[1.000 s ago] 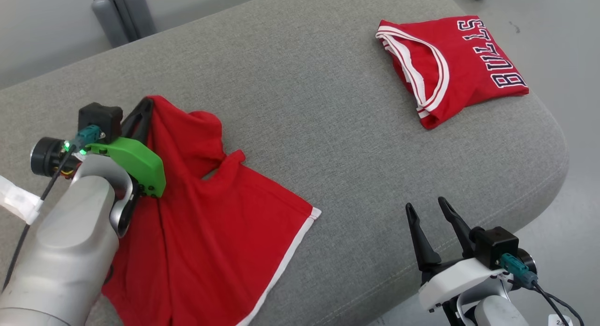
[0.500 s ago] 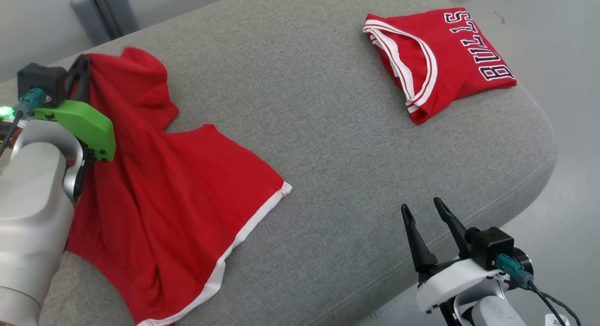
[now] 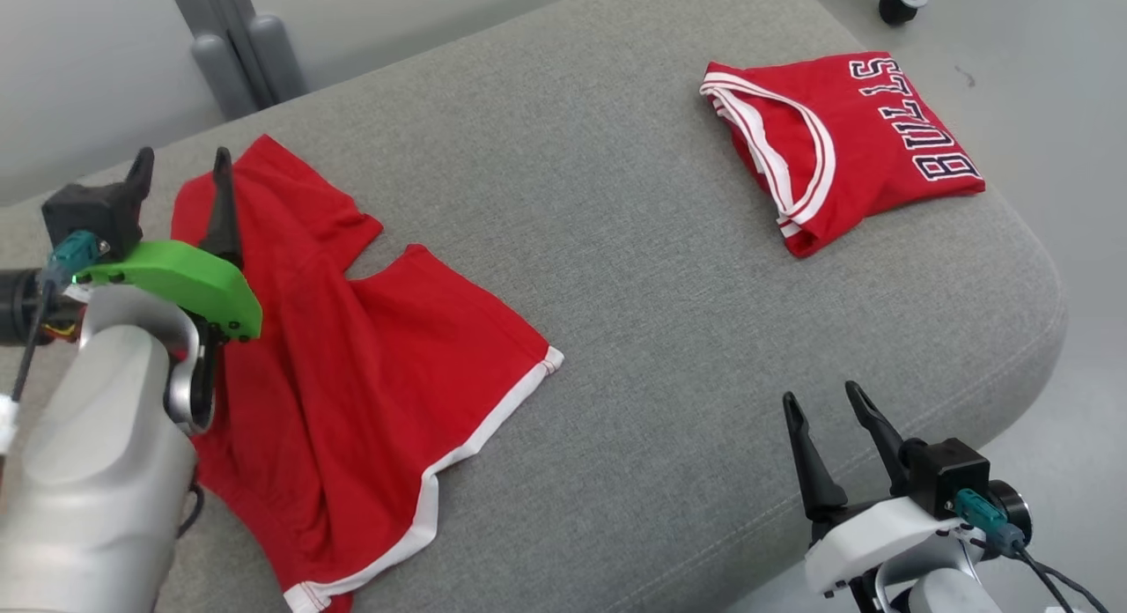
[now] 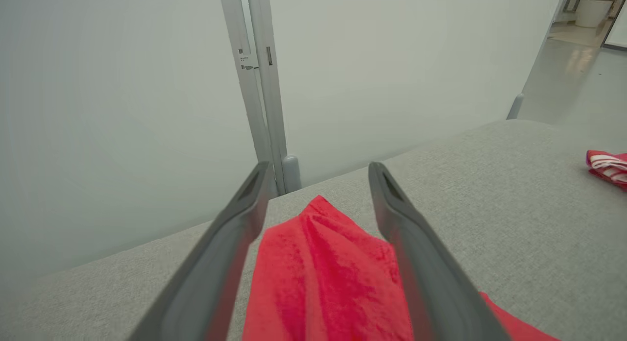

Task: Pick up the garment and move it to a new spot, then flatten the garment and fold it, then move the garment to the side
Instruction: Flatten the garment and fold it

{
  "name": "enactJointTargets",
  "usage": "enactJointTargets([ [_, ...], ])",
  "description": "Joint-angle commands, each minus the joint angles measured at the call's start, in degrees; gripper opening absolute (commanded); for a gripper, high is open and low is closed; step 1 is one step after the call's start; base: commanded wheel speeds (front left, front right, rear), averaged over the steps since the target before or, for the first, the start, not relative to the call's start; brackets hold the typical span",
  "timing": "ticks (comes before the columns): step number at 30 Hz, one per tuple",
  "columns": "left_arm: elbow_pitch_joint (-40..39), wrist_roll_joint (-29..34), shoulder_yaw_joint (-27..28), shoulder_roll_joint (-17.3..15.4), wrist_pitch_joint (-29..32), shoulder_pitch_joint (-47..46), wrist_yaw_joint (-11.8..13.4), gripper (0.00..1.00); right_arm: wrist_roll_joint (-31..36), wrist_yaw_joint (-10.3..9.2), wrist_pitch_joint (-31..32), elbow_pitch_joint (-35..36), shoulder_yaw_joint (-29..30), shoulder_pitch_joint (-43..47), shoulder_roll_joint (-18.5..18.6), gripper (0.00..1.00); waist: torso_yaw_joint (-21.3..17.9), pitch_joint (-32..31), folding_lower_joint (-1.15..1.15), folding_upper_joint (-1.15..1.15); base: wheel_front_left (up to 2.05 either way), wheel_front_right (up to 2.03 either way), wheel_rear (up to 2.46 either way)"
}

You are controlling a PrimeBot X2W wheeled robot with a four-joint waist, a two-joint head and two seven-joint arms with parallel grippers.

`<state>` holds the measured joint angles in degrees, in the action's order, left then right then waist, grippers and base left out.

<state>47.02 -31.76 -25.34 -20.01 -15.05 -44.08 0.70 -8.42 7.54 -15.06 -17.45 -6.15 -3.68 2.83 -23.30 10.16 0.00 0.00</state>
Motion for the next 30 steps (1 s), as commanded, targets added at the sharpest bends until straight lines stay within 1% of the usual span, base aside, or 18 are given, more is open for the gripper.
enactJointTargets([
  [1, -2.39, -0.15, 1.55, 0.81, -0.14, 3.11, 0.64, 1.00, 0.84, -0.10, -0.14, 0.46, 0.85, 0.98, 0.11, 1.00, 2.52, -3.30, 0.00, 0.00, 0.00, 0.00, 0.00],
  [4, -9.96, 0.45, 5.71, 2.97, -0.14, 10.43, 1.94, 1.00, 2.33, -0.10, -0.14, 1.36, 2.79, 2.53, 0.11, 1.00, 4.59, -6.24, 0.00, 0.00, 0.00, 0.00, 0.00],
  [8, -18.75, 2.53, 8.41, 5.99, -0.14, 20.41, 2.79, 1.00, 4.46, -0.10, -0.14, 2.63, 5.07, 3.81, 0.10, 1.00, 7.94, -8.83, 0.00, 0.00, 0.00, 0.00, 0.00],
  [10, -22.41, 2.75, 9.22, 7.62, -0.09, 25.63, 2.69, 1.00, 5.12, -0.10, -0.14, 3.14, 6.12, 4.23, 0.12, 1.00, 9.62, -9.54, 0.00, 0.00, 0.00, 0.00, 0.00],
  [12, -26.15, 4.08, 9.93, 8.36, -0.08, 30.30, 2.86, 1.00, 6.09, -0.10, -0.14, 3.34, 6.76, 4.46, 0.11, 1.00, 11.25, -10.20, 0.00, 0.00, 0.00, 0.00, 0.00],
  [16, -32.81, 6.07, 11.86, 10.49, -0.08, 39.99, 1.65, 1.00, 6.68, -0.10, -0.14, 3.37, 6.91, 4.46, 0.51, 1.00, 14.46, -11.24, 0.00, 0.00, 0.00, 0.00, 0.00],
  [20, -36.89, 8.10, 14.82, 12.42, -0.08, 47.57, -0.20, 1.00, 6.52, -0.10, -0.14, 2.99, 6.46, 4.97, 0.47, 1.00, 17.43, -12.02, 0.00, 0.00, 0.00, 0.00, 0.00],
  [25, -39.47, 11.16, 19.18, 14.48, -0.08, 53.85, -2.56, 1.00, 6.10, -0.10, -0.14, 2.10, 5.84, 5.93, 0.39, 1.00, 20.34, -13.14, 0.00, 0.00, 0.00, 0.00, 0.00],
  [28, -39.27, 13.27, 20.69, 15.37, -0.08, 56.37, -4.47, 1.00, 6.01, -0.10, -0.14, 1.16, 4.89, 6.34, 0.33, 1.00, 21.55, -14.10, 0.00, 0.00, 0.00, 0.00, 0.00],
  [30, -39.26, 14.33, 21.35, 15.74, -0.09, 57.40, -5.32, 1.00, 6.04, -0.11, -0.14, 0.61, 4.63, 6.61, 0.34, 1.00, 22.08, -14.44, 0.00, 0.00, 0.00, 0.00, 0.00],
])
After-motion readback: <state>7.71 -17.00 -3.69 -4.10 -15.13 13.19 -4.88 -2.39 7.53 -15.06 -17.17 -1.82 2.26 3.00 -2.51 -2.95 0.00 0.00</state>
